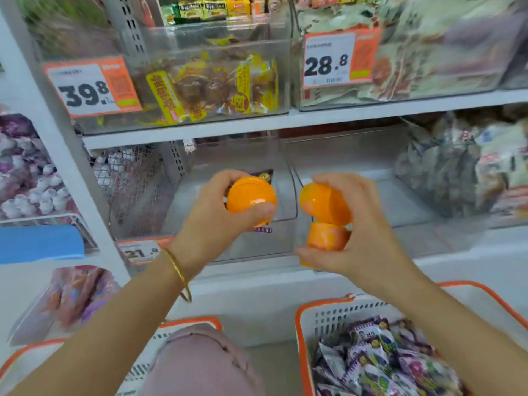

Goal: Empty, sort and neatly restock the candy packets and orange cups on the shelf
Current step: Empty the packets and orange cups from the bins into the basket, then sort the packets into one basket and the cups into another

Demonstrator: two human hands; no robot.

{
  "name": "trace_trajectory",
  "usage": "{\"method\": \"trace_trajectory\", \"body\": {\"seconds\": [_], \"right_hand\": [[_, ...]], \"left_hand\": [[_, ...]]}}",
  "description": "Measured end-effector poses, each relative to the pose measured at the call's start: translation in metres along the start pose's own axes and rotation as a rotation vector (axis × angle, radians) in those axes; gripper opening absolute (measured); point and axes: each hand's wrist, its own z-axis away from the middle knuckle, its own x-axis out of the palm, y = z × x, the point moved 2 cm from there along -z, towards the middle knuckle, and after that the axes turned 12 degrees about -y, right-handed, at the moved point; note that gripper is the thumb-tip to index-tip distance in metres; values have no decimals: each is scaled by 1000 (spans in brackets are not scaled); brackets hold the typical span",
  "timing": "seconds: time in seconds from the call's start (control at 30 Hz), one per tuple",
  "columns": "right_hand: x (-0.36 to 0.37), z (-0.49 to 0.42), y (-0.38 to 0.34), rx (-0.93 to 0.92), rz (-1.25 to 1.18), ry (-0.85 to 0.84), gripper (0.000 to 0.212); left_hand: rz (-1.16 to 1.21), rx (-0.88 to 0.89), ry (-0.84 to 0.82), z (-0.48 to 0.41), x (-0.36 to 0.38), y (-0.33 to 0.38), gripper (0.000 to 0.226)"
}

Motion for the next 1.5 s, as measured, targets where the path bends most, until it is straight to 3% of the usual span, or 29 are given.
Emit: {"method": "trace_trajectory", "body": {"seconds": [0.13,0.23,0.37,0.53,0.67,0.9,1.03,1.27,1.5], "right_hand": [[-31,82,46,289,-58,-153,81],[-34,137,112,594,-41,-332,85],[-14,190,182,905,14,-481,93],[14,222,214,1024,19,-530,97],[19,230,226,1030,-8,-507,96],[24,226,231,935,144,-504,75],[33,210,212,848,69,-520,64],[52,187,184,764,-67,-577,65],[45,194,190,770,-40,-549,63]], "left_hand": [[189,-167,-407,35,84,1,36],[203,-363,-711,50,162,-31,41],[78,-615,-835,59,254,-91,75],[185,-728,-785,83,310,-135,65],[-85,-592,-735,87,310,-147,65],[-260,-679,-330,88,260,-160,51],[-376,-692,-201,103,249,-155,46],[-403,-712,-74,106,261,-134,44],[-503,-723,-57,104,260,-128,42]]}}
